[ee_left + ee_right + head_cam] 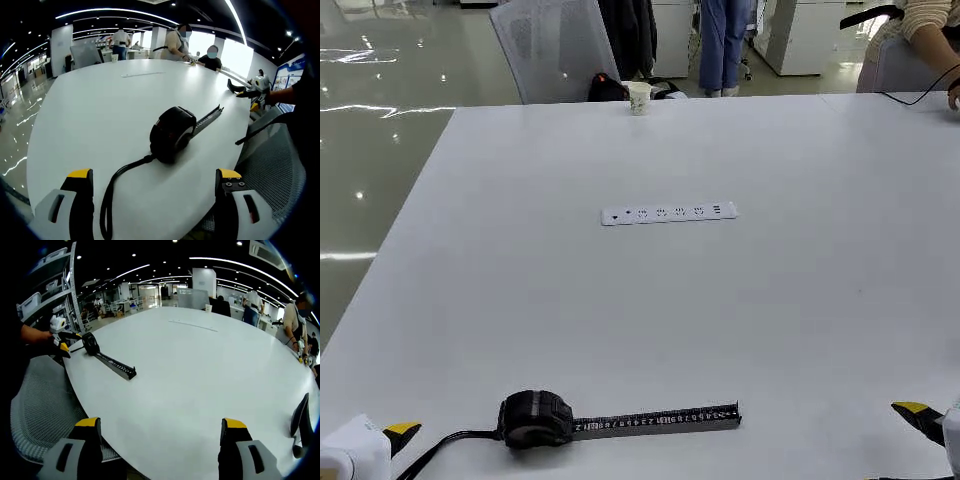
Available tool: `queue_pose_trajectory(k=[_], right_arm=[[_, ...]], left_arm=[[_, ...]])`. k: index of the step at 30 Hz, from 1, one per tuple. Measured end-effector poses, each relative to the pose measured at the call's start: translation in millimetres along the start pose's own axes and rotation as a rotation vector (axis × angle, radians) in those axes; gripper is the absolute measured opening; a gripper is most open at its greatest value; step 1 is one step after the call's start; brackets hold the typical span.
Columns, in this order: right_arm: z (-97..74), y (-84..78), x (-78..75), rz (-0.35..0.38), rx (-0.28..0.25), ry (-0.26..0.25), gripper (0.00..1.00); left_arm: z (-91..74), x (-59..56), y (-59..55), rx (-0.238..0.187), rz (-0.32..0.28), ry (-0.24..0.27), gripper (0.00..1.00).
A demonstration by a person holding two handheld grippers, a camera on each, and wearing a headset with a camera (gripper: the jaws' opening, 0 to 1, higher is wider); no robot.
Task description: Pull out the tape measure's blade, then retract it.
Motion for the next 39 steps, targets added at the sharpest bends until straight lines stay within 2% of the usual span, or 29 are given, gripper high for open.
queue_pose_trajectory(k=[4,8,11,16,20,23,25,27,30,32,35,37,39], right_arm=[[-0.7,0.5,-0.6,-0.009,0.005,-0.006,0.99],[-3.1,5.2,-3.9,-0.013,0.003,-0.035,0.99],[-3.7,4.6,-4.6,0.004,0.011,-0.023,0.99],[-0.7,2.7,-6.0,-0.014,0.037,0.004,0.99],[0.2,8.3,-9.6,-0.019,0.041,0.022,0.99],[3.9,10.7,-13.8,-0.059,0.050,0.038,0.99],[6.3,12.8,-16.5,-0.073,0.065,0.056,0.99],[7.4,17.5,-19.1,-0.072,0.053,0.062,0.99],[9.5,26.1,-20.3,-0.075,0.052,0.073,0.99],[9.5,30.7,-17.1,-0.097,0.058,0.097,0.99],[10.6,35.3,-15.6,-0.142,0.080,0.135,0.99],[11.7,37.3,-17.0,-0.159,0.101,0.129,0.99],[13.5,41.0,-15.5,-0.169,0.119,0.150,0.99]], left_arm=[[-2.4,0.4,4.1,-0.020,-0.002,0.007,0.99],[-2.8,1.8,4.1,-0.003,0.033,0.016,0.99],[-4.3,-1.3,5.1,-0.002,0.027,0.007,0.99],[-4.6,-3.8,8.2,-0.004,0.034,0.006,0.99],[-2.8,-4.8,14.6,-0.012,0.026,0.020,0.99],[0.1,-4.7,19.9,-0.010,0.053,0.040,0.99],[1.9,-7.9,23.4,0.007,0.069,0.057,0.99],[3.9,-11.5,25.6,0.015,0.074,0.065,0.99],[9.7,-19.7,31.6,0.015,0.084,0.057,0.99],[14.5,-21.1,33.3,0.019,0.086,0.055,0.99],[22.2,-25.0,38.9,0.014,0.050,0.063,0.99],[25.6,-28.8,43.5,0.005,0.037,0.065,0.99],[30.6,-34.8,47.0,0.011,0.012,0.042,0.99]])
Point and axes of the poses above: the centre of the closed fingertips' face, and the gripper's own axes: z roughly forward along the fingers, x roughly to its left, y roughly out of its top, the point moved 7 cm from there along -z, roughly backward along the fingers, and after that the axes turned 6 degrees about -y, right-handed, at the moved point
